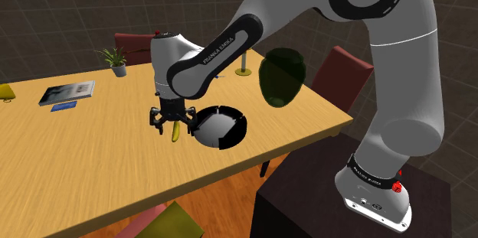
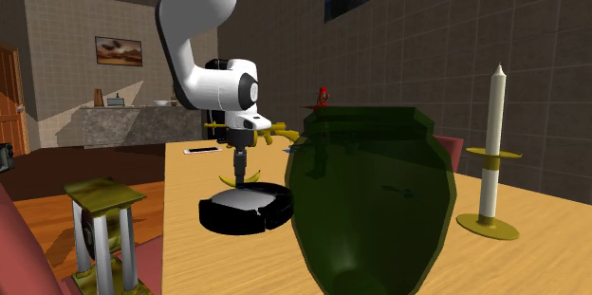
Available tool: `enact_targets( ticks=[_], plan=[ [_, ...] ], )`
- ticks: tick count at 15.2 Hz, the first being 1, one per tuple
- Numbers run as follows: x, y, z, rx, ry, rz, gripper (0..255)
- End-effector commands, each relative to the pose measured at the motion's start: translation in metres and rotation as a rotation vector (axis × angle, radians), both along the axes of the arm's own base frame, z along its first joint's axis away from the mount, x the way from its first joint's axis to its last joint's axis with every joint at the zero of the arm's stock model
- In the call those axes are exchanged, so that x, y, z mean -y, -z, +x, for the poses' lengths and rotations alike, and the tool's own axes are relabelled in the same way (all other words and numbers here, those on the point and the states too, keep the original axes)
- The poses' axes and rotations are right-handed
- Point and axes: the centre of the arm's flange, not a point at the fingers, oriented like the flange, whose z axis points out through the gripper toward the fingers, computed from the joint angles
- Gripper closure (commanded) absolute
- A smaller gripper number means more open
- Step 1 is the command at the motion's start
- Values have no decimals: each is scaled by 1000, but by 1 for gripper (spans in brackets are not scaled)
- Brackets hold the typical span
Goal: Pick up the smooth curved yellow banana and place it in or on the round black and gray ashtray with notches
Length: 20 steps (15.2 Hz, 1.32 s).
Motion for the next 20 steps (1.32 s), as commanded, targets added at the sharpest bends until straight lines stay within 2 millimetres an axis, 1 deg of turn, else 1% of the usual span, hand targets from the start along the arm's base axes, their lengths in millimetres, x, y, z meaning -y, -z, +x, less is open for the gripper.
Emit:
enact_targets(
  ticks=[1,2,3,12,20],
  plan=[
    [0,0,0,0,0,0,0],
    [0,0,0,0,0,0,0],
    [0,0,0,0,0,0,255],
    [0,0,0,-1,0,0,255],
    [0,-42,0,0,0,0,255]
  ],
)
